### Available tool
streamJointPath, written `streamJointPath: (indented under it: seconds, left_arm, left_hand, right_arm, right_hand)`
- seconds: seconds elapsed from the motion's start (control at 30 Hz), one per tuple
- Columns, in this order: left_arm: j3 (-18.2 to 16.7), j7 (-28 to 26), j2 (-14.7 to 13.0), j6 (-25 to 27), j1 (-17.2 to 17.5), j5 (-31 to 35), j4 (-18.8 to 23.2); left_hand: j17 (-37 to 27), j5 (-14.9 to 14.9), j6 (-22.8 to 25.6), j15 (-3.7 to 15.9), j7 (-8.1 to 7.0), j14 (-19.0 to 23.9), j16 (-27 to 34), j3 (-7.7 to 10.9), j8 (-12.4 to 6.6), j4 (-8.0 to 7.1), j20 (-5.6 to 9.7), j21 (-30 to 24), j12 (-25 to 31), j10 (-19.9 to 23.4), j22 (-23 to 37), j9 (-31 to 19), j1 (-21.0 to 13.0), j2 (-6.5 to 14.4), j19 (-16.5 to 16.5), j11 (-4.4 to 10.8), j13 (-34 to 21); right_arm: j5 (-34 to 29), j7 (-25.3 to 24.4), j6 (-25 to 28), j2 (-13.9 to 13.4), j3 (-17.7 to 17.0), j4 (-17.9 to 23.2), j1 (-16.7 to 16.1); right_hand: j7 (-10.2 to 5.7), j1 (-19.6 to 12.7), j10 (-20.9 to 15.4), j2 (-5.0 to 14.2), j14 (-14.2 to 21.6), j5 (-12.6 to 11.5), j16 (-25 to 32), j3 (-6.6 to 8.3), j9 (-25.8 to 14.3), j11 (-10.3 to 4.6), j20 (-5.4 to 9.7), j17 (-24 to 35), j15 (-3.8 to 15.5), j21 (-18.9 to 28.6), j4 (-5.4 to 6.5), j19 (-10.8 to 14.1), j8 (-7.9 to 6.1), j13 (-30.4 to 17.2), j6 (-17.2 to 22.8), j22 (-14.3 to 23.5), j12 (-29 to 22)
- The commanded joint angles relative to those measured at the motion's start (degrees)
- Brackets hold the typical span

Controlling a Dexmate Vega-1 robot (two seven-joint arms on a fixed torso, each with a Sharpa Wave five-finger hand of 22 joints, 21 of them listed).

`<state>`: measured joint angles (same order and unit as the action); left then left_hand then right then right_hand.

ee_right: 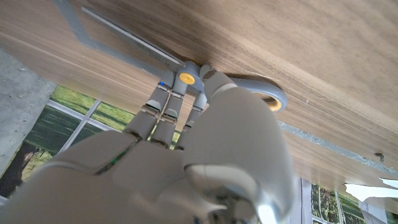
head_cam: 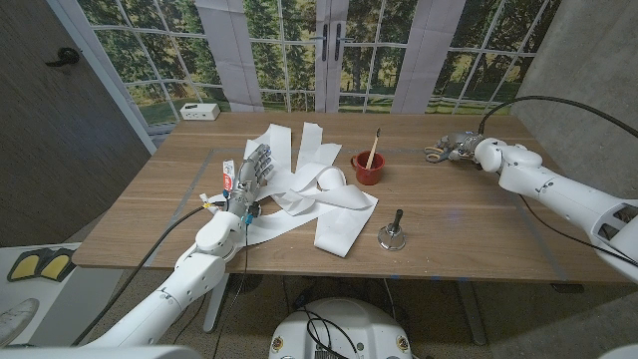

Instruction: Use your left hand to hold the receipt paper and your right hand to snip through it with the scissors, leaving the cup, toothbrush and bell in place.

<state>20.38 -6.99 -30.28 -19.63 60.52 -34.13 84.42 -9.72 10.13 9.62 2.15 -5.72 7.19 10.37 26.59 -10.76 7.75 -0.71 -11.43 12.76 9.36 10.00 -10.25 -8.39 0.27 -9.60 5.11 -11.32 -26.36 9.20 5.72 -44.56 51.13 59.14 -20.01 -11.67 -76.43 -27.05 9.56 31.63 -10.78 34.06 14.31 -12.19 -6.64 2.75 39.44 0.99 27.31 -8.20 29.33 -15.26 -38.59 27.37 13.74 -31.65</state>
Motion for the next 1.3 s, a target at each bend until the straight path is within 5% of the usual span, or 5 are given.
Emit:
streamJointPath:
  seconds: [0.03, 0.47, 1.3]
  left_arm:
    - [0.07, -0.2, -0.04, 0.17, 0.15, 0.21, 0.48]
    - [0.19, -0.12, -0.08, 0.4, 0.17, 0.2, 0.73]
    - [0.35, 2.15, 0.95, -1.1, -1.52, -0.77, -2.55]
  left_hand:
    - [-0.12, 0.16, 0.37, 3.2, -0.07, 0.43, 0.18, -0.19, -0.22, -0.06, -0.04, -0.01, -0.09, 0.51, 0.18, -0.16, 0.21, 0.12, -0.39, -0.23, -0.12]
    - [-0.12, 0.19, 0.48, 3.2, 0.05, 0.58, 0.15, -0.22, -0.2, -0.11, -0.04, 0.0, -0.09, 0.64, 0.18, -0.16, 0.36, 0.19, -0.45, -0.26, -0.13]
    - [-0.11, 0.22, 0.42, 3.34, 0.01, 0.89, 0.15, -0.26, -0.09, -0.11, 0.11, 0.02, -0.1, 0.86, 0.18, -0.16, 0.49, 0.29, -0.56, -0.17, -0.13]
  right_arm:
    - [2.59, -2.56, -0.68, -0.98, -1.84, 1.8, -1.84]
    - [8.21, -8.38, -2.24, -3.5, -8.05, 9.16, -6.83]
    - [9.42, -10.2, 0.32, -7.48, -14.04, 19.67, -10.55]
  right_hand:
    - [2.75, -0.3, -12.49, -0.12, 11.58, 0.01, 0.22, -0.1, -2.34, -4.88, 3.83, 4.67, 12.73, 0.78, 0.39, -0.16, -1.14, -0.63, 6.52, 0.28, -4.95]
    - [3.64, -0.36, -12.85, -0.12, 12.16, -0.21, -0.21, 0.0, -2.38, -4.68, 3.34, 5.52, 12.72, 1.61, 0.33, -0.37, -0.25, -1.17, 5.59, 0.23, -5.62]
    - [4.47, -0.51, -12.51, -0.18, 12.76, -0.59, -0.91, 0.19, -2.35, -4.64, 3.05, 6.53, 12.72, 2.72, 0.22, -0.43, 0.58, -1.8, 5.38, 0.08, -6.19]
